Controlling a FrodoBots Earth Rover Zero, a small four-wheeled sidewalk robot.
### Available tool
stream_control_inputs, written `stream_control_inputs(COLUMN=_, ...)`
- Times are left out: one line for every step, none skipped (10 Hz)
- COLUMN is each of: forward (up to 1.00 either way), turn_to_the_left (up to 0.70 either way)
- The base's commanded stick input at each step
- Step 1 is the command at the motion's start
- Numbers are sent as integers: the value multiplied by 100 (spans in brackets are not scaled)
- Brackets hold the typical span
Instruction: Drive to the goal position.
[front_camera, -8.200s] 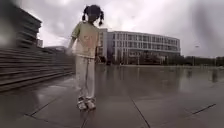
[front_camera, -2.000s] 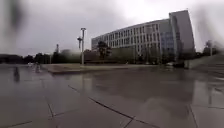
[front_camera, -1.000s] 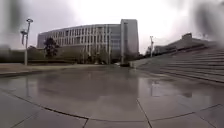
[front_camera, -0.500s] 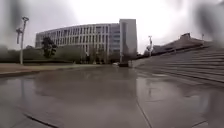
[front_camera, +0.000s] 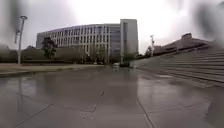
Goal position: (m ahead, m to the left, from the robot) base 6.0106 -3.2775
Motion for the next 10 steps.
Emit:
stream_control_inputs(forward=70, turn_to_the_left=27)
stream_control_inputs(forward=70, turn_to_the_left=9)
stream_control_inputs(forward=70, turn_to_the_left=0)
stream_control_inputs(forward=70, turn_to_the_left=0)
stream_control_inputs(forward=70, turn_to_the_left=0)
stream_control_inputs(forward=70, turn_to_the_left=0)
stream_control_inputs(forward=70, turn_to_the_left=0)
stream_control_inputs(forward=70, turn_to_the_left=0)
stream_control_inputs(forward=70, turn_to_the_left=0)
stream_control_inputs(forward=70, turn_to_the_left=0)
